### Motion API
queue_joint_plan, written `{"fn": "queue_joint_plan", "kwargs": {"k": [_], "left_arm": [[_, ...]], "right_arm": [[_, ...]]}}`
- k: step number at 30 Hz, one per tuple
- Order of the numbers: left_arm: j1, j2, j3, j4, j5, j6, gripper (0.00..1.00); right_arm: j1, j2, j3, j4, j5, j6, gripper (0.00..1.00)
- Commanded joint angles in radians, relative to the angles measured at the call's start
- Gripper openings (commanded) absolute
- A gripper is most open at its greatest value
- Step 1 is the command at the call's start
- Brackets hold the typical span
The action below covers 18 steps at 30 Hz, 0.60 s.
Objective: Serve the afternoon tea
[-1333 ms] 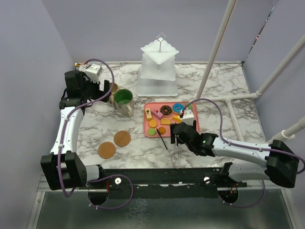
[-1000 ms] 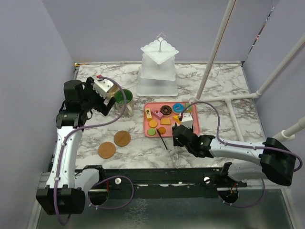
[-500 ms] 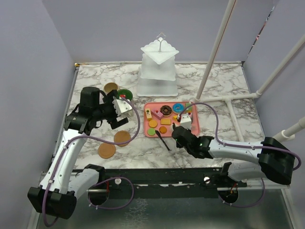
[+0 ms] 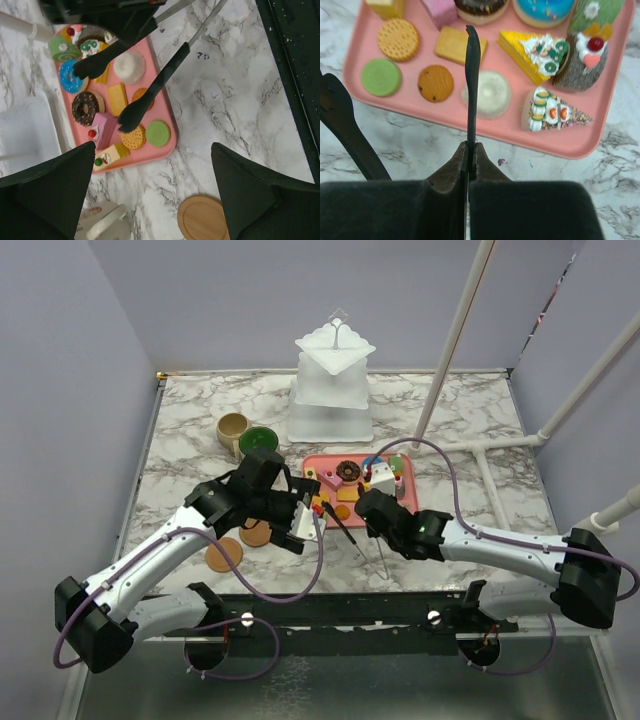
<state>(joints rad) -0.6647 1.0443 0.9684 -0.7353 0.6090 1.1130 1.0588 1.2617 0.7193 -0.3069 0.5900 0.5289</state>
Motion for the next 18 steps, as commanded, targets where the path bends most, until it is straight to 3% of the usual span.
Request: {"fn": "queue_joint_plan", "kwargs": {"k": [1,7,11,15,18], "left_arm": [[-0.109,0.056,0.038,0.064,-0.061,0.052,0.99],[-0.163,0.046,0.025,0.098,-0.116,0.21,0.99],[-0.163,0.067,0.048,0.099,-0.138,0.191,0.98],[-0.162,0.094,0.046,0.094,-0.184,0.198,0.87],[-0.161,0.115,0.055,0.091,-0.219,0.178,0.74]], "right_arm": [[0.005,-0.029,0.118,-0.131,0.025,-0.091,0.0],[0.005,0.023,0.266,-0.251,0.008,-0.16,0.0],[0.006,0.047,0.34,-0.27,-0.011,-0.261,0.01],[0.006,0.051,0.399,-0.271,-0.056,-0.367,0.01],[0.006,0.049,0.432,-0.275,-0.061,-0.411,0.01]]}}
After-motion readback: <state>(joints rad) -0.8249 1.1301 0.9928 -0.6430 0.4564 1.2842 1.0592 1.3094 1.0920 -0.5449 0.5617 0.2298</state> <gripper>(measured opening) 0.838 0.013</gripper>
